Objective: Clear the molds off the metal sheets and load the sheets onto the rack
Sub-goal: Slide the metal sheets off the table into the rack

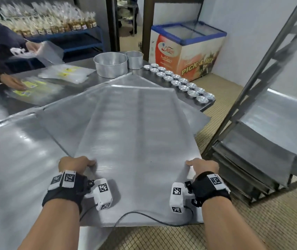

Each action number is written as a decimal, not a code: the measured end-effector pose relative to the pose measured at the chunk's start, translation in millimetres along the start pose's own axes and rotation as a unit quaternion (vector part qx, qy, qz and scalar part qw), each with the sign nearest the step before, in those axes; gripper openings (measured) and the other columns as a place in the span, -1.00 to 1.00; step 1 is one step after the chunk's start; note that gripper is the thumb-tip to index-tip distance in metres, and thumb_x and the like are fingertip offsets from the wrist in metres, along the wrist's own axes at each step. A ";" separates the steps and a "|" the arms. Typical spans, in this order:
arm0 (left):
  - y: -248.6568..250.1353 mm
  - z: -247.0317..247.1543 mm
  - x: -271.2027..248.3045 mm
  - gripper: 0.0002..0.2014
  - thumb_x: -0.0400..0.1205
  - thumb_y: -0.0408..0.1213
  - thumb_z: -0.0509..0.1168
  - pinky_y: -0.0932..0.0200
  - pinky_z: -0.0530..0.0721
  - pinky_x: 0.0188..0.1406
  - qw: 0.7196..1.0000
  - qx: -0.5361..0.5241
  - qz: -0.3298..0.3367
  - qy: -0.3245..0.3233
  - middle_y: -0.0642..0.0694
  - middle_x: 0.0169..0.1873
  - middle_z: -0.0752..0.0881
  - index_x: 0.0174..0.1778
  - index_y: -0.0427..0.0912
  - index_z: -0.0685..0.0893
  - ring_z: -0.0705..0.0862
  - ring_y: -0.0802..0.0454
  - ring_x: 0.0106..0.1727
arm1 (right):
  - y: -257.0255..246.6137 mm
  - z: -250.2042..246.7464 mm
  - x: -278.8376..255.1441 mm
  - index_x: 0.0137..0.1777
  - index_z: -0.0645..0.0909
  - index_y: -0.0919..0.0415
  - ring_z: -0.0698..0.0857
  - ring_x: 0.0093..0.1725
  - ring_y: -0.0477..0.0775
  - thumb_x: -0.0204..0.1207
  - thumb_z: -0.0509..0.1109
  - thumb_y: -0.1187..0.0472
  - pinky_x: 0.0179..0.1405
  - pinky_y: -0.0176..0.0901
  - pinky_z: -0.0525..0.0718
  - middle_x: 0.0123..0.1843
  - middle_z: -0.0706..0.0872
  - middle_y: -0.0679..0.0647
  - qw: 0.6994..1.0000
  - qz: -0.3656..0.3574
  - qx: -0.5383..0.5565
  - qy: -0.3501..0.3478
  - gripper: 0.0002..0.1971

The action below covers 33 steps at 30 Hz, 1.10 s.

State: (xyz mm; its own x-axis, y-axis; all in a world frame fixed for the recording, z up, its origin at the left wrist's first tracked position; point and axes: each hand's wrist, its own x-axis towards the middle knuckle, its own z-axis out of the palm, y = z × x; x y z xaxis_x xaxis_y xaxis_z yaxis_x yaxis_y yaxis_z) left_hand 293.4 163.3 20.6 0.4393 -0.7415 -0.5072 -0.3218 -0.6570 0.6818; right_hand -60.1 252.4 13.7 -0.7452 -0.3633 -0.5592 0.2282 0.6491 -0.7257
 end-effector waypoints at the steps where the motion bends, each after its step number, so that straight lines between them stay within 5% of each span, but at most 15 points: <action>1: 0.6 3.1 -2.6 -0.42 0.35 -0.32 0.63 -0.02 0.68 0.02 1.000 0.003 0.007 0.000 -0.39 0.14 0.73 0.20 -0.56 0.63 0.72 -0.32 0.12 | 5.7 -8.1 -3.4 0.18 0.62 0.47 0.78 -0.03 0.32 0.31 0.65 0.32 -0.03 0.02 0.74 -0.02 0.73 0.30 1.000 0.001 0.013 0.012 -0.53; 6: 15.4 21.1 -51.1 -0.60 0.65 -0.05 0.34 0.14 0.63 0.20 0.995 0.023 0.093 -0.018 -0.27 0.18 0.75 0.28 -0.25 0.71 0.70 -0.25 0.23 | 30.1 -55.3 -16.3 0.24 0.58 0.50 0.66 -0.05 0.24 0.35 0.61 0.45 0.06 0.02 0.71 -0.15 0.64 0.21 0.993 0.008 0.095 0.067 -0.54; 9: 21.8 35.3 -81.0 -0.59 0.69 0.09 0.18 0.27 0.63 0.04 0.987 0.069 0.140 -0.045 -0.17 0.01 0.79 0.26 -0.05 0.76 0.72 -0.19 0.20 | 48.4 -87.4 -20.8 0.18 0.61 0.52 0.68 -0.03 0.24 0.33 0.59 0.51 0.14 0.08 0.73 -0.03 0.69 0.27 0.987 0.024 0.131 0.094 -0.59; 11: 22.4 46.8 -91.9 -0.59 0.59 -0.11 0.41 0.27 0.54 -0.29 0.984 0.071 0.136 -0.088 -0.26 -0.07 0.72 0.25 -0.31 0.74 0.71 -0.28 0.21 | 62.4 -112.8 -23.8 0.06 0.61 0.45 0.68 -0.04 0.24 0.32 0.58 0.50 0.09 0.04 0.72 -0.02 0.70 0.27 0.982 0.034 0.146 0.119 -0.68; 14: 21.8 68.3 -108.6 -0.51 0.45 -0.32 0.55 0.32 0.37 -0.40 0.978 0.069 0.151 -0.127 -0.43 0.12 0.71 0.23 -0.52 0.67 0.68 -0.34 0.25 | 83.6 -151.7 -31.5 -0.11 0.52 0.36 0.67 -0.05 0.23 0.30 0.60 0.45 0.04 -0.02 0.68 -0.07 0.68 0.25 0.973 0.038 0.167 0.157 -0.71; 22: 9.7 124.2 -169.2 -0.49 0.41 -0.33 0.56 0.06 0.62 0.02 0.952 0.106 0.214 -0.194 -0.23 -0.10 0.61 0.25 -0.46 0.68 0.70 -0.29 0.24 | 138.4 -241.4 -52.1 -0.29 0.60 0.38 0.75 -0.07 0.27 0.12 0.66 0.43 0.10 0.17 0.76 0.03 0.79 0.30 0.950 0.067 0.214 0.218 -0.73; 27: 6.2 150.6 -210.2 -0.47 0.40 -0.32 0.56 0.01 0.66 0.10 0.935 0.130 0.240 -0.225 -0.37 0.21 0.71 0.27 -0.43 0.67 0.70 -0.27 0.24 | 160.0 -285.8 -73.6 -0.39 0.33 0.42 0.69 -0.08 0.28 0.18 0.52 0.60 0.10 0.39 0.74 -0.12 0.68 0.34 0.926 0.094 0.260 0.258 -0.64; 33: 11.9 184.0 -251.5 -0.55 0.45 -0.38 0.56 0.00 0.65 0.05 0.926 0.147 0.232 -0.258 -0.29 0.01 0.69 0.17 -0.54 0.63 0.69 -0.17 0.01 | 177.0 -323.1 -77.3 -0.37 0.32 0.38 0.70 -0.09 0.27 0.17 0.53 0.55 0.09 0.37 0.76 -0.09 0.68 0.28 0.910 0.093 0.279 0.293 -0.63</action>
State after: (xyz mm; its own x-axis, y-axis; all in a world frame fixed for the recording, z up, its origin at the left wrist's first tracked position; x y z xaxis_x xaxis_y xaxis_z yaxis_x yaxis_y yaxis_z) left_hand 24.7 316.8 59.3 -0.2380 -0.8702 -0.4314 -0.6236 -0.2036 0.7548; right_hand -164.6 611.3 58.1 -0.8301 0.2422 -0.5022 0.5452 0.1638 -0.8221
